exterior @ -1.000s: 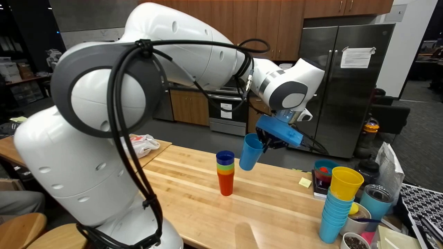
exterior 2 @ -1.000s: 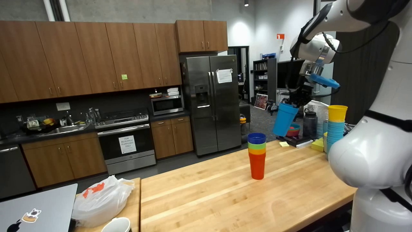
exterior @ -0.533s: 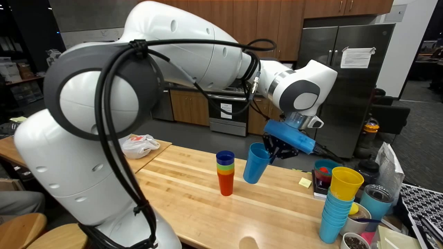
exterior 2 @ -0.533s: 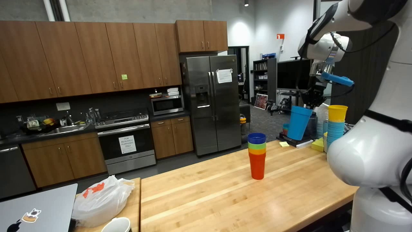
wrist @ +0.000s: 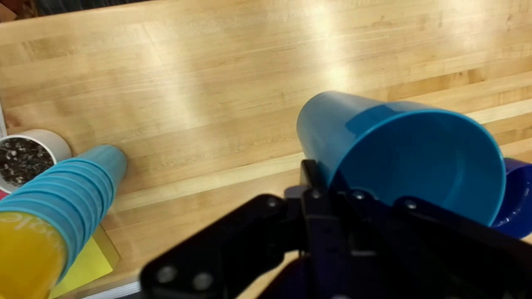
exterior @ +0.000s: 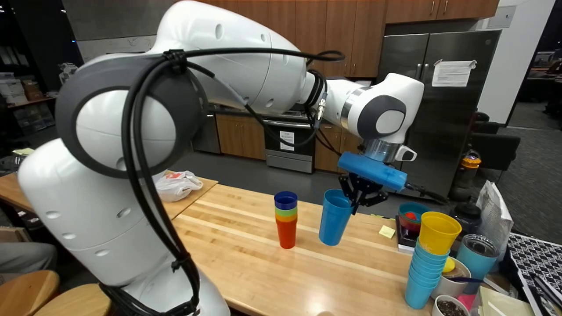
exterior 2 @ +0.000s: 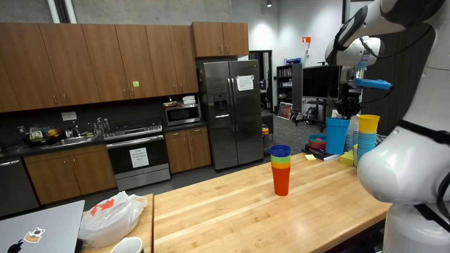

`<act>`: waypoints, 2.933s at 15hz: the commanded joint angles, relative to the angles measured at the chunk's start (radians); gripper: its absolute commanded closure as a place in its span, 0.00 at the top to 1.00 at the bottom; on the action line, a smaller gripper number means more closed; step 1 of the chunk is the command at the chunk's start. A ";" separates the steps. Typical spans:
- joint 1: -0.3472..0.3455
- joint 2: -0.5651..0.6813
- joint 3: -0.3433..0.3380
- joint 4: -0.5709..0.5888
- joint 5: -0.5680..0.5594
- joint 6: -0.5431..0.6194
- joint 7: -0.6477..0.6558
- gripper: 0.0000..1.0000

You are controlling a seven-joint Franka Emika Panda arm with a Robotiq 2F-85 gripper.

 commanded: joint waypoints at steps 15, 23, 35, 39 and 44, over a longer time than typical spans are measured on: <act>0.001 0.049 0.056 0.006 -0.103 0.009 0.126 0.01; 0.000 0.051 0.067 -0.013 -0.111 0.086 0.186 0.01; 0.011 0.126 0.093 -0.040 -0.089 0.210 0.212 0.01; 0.010 0.156 0.102 -0.044 -0.083 0.243 0.216 0.01; 0.011 0.197 0.113 -0.048 -0.069 0.300 0.222 0.01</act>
